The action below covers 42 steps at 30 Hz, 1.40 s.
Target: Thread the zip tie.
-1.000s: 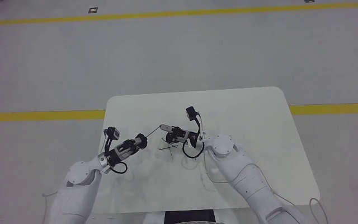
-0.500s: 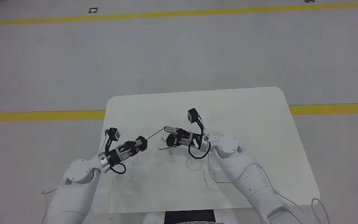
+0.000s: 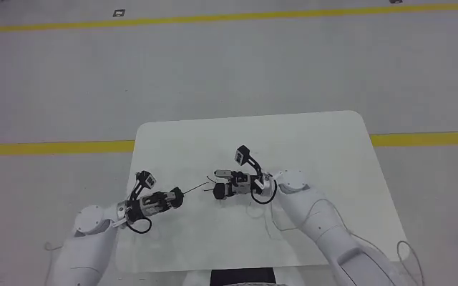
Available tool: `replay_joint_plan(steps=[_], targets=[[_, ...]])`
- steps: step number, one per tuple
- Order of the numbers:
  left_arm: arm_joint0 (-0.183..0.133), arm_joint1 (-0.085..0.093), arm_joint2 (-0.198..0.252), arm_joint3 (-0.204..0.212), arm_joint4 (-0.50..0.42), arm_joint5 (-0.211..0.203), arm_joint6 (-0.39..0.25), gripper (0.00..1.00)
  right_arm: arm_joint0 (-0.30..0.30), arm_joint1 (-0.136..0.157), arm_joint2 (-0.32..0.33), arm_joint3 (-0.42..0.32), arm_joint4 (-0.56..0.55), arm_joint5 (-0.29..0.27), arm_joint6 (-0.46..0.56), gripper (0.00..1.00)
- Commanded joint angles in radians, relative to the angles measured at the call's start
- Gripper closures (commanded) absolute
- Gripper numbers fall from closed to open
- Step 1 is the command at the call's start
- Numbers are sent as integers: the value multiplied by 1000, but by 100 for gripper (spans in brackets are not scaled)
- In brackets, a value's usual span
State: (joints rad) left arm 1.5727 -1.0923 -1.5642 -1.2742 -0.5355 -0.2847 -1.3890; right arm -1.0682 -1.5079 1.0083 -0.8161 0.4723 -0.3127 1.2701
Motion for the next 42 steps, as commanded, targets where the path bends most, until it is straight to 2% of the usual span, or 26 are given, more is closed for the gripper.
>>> replay_joint_plan(steps=[1,5,9,13,18,19,20,21,22,33,39,42], targets=[[-1,1,0,1,3,-10,0,100,-1,0,1,-1,-1,0,0,0],[-1,1,0,1,3,-10,0,100,-1,0,1,-1,-1,0,0,0],[0,2,23,-9,15,8,17,100,-18,2,2,-12,23,28,-19,0],[2,10,27,-9,6,12,-1,100,-18,2,10,10,109,45,51,0],[13,24,30,-13,-12,8,-1,100,2,-4,-4,54,147,37,105,1],[16,26,35,-15,-18,7,-1,100,6,-6,-9,62,149,35,110,18],[19,30,41,-18,-29,7,-1,100,10,-9,-18,72,151,35,114,25],[19,30,41,-18,-29,7,-1,100,13,-11,-23,79,153,32,115,44],[19,30,41,-18,-29,7,-1,100,17,-13,-28,87,156,31,115,51],[19,30,41,-18,-29,7,-1,100,60,-38,-72,176,190,5,120,63],[19,30,41,-18,-29,7,-1,100,75,-48,-91,210,187,-8,118,65],[19,30,41,-18,-29,7,-1,100,80,-52,-96,224,190,-14,117,70]])
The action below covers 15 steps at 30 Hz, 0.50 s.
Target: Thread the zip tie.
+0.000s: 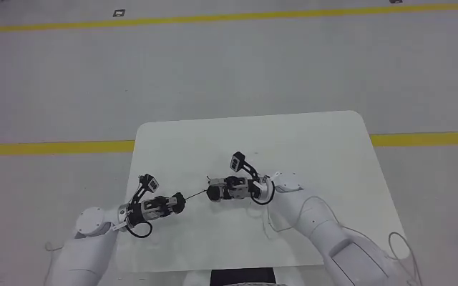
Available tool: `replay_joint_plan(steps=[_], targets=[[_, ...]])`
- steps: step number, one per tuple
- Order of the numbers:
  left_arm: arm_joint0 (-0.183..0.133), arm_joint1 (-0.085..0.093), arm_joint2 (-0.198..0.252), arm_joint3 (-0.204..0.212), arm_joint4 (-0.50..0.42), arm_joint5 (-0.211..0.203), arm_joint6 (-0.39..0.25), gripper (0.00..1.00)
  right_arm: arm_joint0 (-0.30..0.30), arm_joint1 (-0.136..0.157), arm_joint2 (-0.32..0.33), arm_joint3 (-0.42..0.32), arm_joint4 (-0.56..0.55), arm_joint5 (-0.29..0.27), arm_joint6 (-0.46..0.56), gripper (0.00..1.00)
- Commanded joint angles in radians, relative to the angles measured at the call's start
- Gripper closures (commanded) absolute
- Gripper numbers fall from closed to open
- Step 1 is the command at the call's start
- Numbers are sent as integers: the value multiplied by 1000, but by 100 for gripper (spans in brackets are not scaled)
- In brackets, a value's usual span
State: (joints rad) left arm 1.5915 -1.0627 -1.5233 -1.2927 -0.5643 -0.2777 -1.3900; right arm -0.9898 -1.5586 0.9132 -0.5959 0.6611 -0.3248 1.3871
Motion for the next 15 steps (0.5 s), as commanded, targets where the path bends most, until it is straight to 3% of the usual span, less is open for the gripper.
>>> replay_joint_plan(steps=[1,15], targets=[[0,0,0,0,0,0,0,100,2,-2,-3,9,0,-3,-1,71],[0,0,0,0,0,0,0,100,14,-11,-18,46,0,-10,-6,84]])
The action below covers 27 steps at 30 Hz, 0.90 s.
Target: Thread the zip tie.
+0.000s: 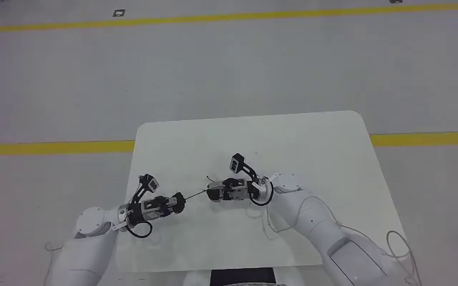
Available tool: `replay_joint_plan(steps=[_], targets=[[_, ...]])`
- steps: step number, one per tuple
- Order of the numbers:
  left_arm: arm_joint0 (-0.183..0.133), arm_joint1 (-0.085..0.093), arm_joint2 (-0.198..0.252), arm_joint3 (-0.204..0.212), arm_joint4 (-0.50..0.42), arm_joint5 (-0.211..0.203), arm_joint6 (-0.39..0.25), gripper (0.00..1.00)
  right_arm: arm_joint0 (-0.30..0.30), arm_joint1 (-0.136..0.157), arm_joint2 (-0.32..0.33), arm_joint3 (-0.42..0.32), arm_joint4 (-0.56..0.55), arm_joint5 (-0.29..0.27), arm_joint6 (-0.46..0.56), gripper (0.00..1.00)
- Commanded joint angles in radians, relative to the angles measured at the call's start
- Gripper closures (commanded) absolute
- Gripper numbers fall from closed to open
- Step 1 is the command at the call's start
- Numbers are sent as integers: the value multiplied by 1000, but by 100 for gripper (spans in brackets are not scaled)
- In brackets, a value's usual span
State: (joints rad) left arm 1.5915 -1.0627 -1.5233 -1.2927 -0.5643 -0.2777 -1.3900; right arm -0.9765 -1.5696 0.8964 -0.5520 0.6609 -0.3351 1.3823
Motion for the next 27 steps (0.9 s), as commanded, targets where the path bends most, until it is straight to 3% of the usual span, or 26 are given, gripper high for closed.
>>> replay_joint_plan(steps=[1,11,21,22,23,27], targets=[[0,0,0,0,0,0,0,100,1,-1,-2,3,-1,1,-1,85],[0,0,0,0,0,0,0,100,3,-4,-7,13,-6,1,-7,100],[0,0,0,0,0,0,0,98,-3,-3,-2,4,-9,-5,-12,100],[0,0,0,0,0,0,0,56,-6,-2,1,0,-9,-5,-17,100],[0,0,0,0,0,0,0,0,-10,-1,5,-4,-7,-5,-24,100],[0,-1,5,-9,6,-4,35,0,-27,5,22,-26,-11,-5,-46,100]])
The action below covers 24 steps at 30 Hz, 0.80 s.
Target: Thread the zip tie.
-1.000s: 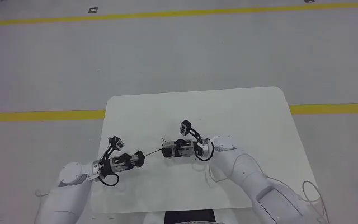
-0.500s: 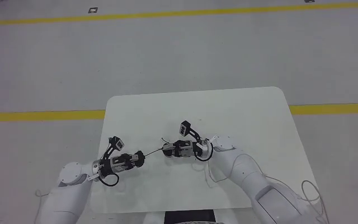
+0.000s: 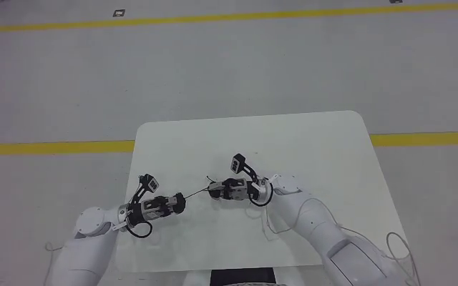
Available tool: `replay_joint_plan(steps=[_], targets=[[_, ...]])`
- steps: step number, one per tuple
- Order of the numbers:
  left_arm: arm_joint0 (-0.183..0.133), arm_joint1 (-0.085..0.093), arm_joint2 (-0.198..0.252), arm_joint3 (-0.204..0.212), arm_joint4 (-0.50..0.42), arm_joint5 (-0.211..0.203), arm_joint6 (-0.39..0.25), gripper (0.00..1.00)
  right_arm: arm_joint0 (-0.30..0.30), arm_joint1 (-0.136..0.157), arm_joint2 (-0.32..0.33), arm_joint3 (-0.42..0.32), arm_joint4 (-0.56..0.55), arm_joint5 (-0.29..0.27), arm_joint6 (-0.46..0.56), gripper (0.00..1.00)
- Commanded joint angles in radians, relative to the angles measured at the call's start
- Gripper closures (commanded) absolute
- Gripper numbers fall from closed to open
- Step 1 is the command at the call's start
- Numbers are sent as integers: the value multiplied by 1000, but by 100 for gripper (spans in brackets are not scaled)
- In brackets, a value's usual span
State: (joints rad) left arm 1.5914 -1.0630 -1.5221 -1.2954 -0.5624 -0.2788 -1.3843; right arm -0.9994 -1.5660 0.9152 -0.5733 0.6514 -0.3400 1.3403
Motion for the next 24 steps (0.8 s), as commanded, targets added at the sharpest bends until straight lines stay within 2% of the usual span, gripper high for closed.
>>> replay_joint_plan(steps=[1,4,12,15,16,22,24], targets=[[6,-2,11,-15,-4,-5,49,0,-9,3,7,-13,-5,0,-8,100],[15,-3,21,-28,-25,-24,76,0,-25,6,14,-34,-11,0,-17,100],[15,-2,56,-42,-41,-31,98,0,-60,1,11,-92,-16,0,-42,100],[14,-1,69,-44,-22,-34,106,0,-59,-2,2,-101,-34,0,-66,100],[13,1,68,-47,-8,-47,117,0,-59,-2,2,-101,-34,0,-66,100],[13,1,68,-47,-8,-47,117,0,-59,-2,2,-101,-34,0,-66,100],[12,-1,78,-60,-6,-44,153,0,-65,-2,-1,-111,-44,7,-85,100]])
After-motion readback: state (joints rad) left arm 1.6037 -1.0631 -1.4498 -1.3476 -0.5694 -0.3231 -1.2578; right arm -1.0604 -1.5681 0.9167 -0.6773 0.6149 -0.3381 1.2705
